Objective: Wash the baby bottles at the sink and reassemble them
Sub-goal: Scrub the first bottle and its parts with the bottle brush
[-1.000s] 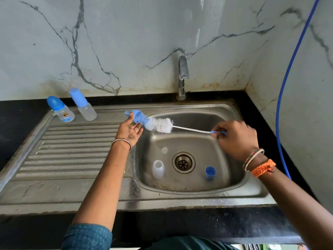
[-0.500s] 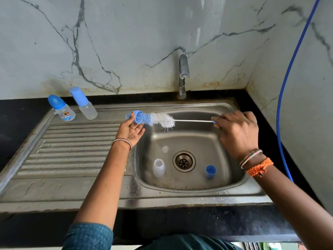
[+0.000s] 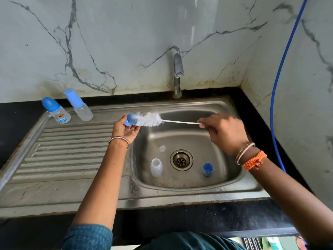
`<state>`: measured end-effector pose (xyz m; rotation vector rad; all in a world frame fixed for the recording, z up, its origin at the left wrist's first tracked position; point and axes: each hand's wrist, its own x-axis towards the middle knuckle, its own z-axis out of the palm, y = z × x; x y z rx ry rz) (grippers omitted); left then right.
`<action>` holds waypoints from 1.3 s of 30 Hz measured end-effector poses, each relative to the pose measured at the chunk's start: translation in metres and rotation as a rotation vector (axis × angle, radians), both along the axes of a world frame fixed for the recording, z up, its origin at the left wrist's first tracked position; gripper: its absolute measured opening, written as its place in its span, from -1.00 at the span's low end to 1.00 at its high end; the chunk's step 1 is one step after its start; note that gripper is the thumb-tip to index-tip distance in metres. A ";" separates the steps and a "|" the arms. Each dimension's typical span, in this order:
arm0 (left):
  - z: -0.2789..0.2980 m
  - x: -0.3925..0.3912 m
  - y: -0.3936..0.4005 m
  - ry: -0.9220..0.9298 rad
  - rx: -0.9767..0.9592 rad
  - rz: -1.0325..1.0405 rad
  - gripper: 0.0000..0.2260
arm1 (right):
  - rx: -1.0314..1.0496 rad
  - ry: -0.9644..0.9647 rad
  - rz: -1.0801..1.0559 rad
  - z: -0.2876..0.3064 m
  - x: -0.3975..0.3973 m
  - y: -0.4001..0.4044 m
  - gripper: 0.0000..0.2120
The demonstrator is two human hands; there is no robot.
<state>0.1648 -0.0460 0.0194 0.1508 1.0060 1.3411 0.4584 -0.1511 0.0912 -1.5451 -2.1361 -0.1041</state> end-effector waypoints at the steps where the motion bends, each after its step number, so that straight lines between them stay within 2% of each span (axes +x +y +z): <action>1: 0.001 0.002 0.000 0.002 -0.015 0.018 -0.76 | 0.138 -0.074 0.091 -0.001 -0.002 -0.003 -0.84; 4: 0.002 -0.001 -0.001 0.019 -0.049 0.020 -0.71 | 0.313 -0.225 0.192 0.000 -0.001 -0.005 -0.79; 6: 0.000 -0.006 -0.001 -0.005 -0.032 0.009 -0.72 | 0.301 -0.266 0.175 0.001 0.000 -0.007 -0.77; 8: -0.001 -0.008 -0.002 -0.040 0.029 -0.032 -0.75 | 0.212 -0.195 0.067 0.004 -0.001 -0.011 -0.85; 10: -0.002 -0.006 -0.004 -0.053 0.128 -0.091 -0.78 | -0.120 -0.082 -0.085 0.011 -0.002 -0.009 -0.85; 11: -0.002 -0.004 -0.006 -0.063 0.173 -0.114 -0.79 | -0.401 -0.003 -0.111 0.012 0.000 -0.006 -0.77; 13: -0.005 -0.001 -0.009 -0.111 0.231 -0.124 -0.82 | -0.977 0.276 -0.045 0.010 0.004 -0.002 -0.67; 14: -0.006 -0.001 -0.010 -0.144 0.245 -0.120 -0.83 | -1.141 0.394 -0.025 0.008 0.005 -0.002 -0.66; 15: -0.005 -0.002 -0.011 -0.169 0.256 -0.124 -0.82 | -1.196 0.457 -0.019 0.007 0.006 -0.003 -0.66; 16: -0.005 -0.003 -0.012 -0.174 0.263 -0.136 -0.79 | -1.169 0.457 -0.029 0.005 0.006 -0.002 -0.68; 18: -0.005 -0.005 -0.012 -0.112 0.250 -0.175 -0.77 | -0.863 0.258 -0.121 0.004 0.004 -0.005 -0.77; 19: -0.005 -0.004 -0.011 -0.063 0.230 -0.194 -0.78 | -0.620 0.125 -0.195 0.002 0.004 -0.006 -0.82; 21: -0.006 -0.001 -0.010 0.019 0.166 -0.215 -0.83 | -0.069 0.050 -0.265 0.007 0.003 -0.008 -0.90; 23: -0.006 0.004 -0.009 0.040 0.123 -0.209 -0.84 | 0.395 -0.022 -0.073 0.009 0.001 -0.011 -0.90; 25: -0.005 0.008 -0.008 0.018 0.113 -0.172 -0.85 | 0.600 -0.155 0.078 0.004 -0.002 -0.014 -0.88; 26: -0.004 0.008 -0.008 0.007 0.115 -0.157 -0.86 | 0.572 -0.172 0.086 0.000 -0.005 -0.014 -0.86; 27: -0.003 0.007 -0.008 -0.002 0.123 -0.161 -0.85 | 0.434 -0.131 0.048 -0.003 -0.008 -0.017 -0.87; 28: -0.003 0.006 -0.009 -0.009 0.141 -0.187 -0.83 | 0.153 -0.010 -0.021 -0.004 -0.011 -0.017 -0.88; 30: -0.003 0.010 -0.011 -0.017 0.200 -0.248 -0.74 | -0.687 0.401 -0.138 0.001 -0.013 -0.016 -0.78; 31: -0.003 0.012 -0.012 -0.012 0.220 -0.256 -0.71 | -1.038 0.603 -0.149 0.000 -0.012 -0.014 -0.71; 32: -0.003 0.015 -0.012 -0.007 0.228 -0.240 -0.73 | -1.213 0.731 -0.132 -0.003 -0.010 -0.010 -0.67; 33: -0.002 0.016 -0.011 -0.008 0.220 -0.203 -0.76 | -1.245 0.763 -0.116 -0.006 -0.009 -0.008 -0.66; 34: -0.001 0.017 -0.010 -0.019 0.201 -0.157 -0.78 | -1.167 0.686 -0.112 -0.007 -0.010 -0.008 -0.68; 35: 0.000 0.016 -0.007 -0.032 0.176 -0.112 -0.78 | -0.961 0.489 -0.121 -0.009 -0.011 -0.009 -0.73; 37: 0.002 0.011 -0.002 -0.047 0.115 -0.043 -0.77 | -0.348 0.067 -0.188 -0.007 -0.012 -0.014 -0.87; 39: 0.004 0.007 0.001 -0.050 0.091 -0.006 -0.76 | 0.135 -0.058 -0.141 -0.005 -0.009 -0.015 -0.90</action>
